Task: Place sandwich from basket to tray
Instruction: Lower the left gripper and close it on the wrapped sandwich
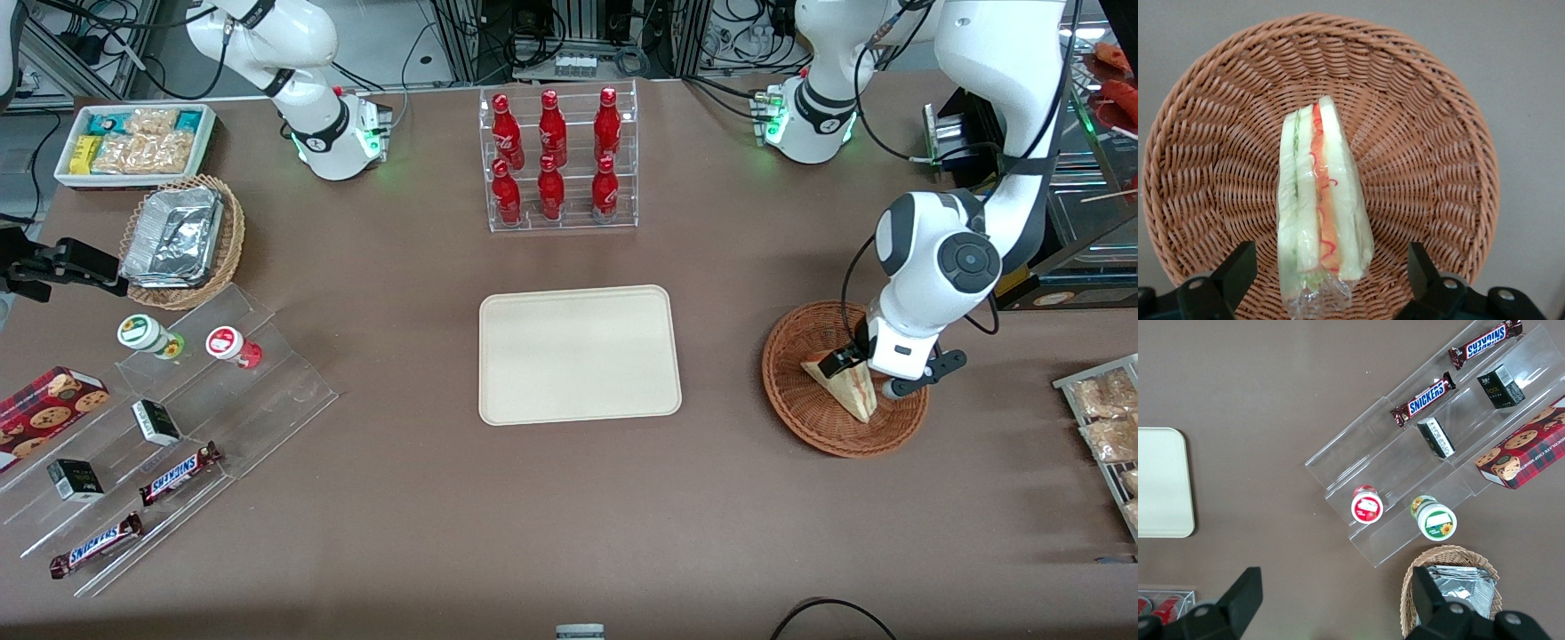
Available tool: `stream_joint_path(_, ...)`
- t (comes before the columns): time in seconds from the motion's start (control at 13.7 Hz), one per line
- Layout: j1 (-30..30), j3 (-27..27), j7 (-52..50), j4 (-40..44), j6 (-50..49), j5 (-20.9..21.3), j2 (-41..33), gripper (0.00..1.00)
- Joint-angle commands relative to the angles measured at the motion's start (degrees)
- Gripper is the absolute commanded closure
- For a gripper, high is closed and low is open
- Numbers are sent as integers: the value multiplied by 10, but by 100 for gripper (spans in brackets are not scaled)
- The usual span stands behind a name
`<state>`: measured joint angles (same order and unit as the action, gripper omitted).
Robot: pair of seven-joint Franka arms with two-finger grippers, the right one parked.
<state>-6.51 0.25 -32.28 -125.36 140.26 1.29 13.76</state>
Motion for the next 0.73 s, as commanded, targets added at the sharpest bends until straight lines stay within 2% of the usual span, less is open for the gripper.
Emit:
stream_joint_path(0.0,1,2,-9,-6,15,3,8,0)
stream_joint_path(0.37,3,3,-9,-6,29,4,26,0)
stream_joint_path(0.44,3,3,-9,-6,34,4,32,3)
stream_joint_path(0.51,3,3,-9,-6,34,4,32,25)
stream_joint_path(0.59,3,4,-9,-6,33,4,30,61)
stream_joint_path(0.66,3,4,-9,-5,30,4,29,89)
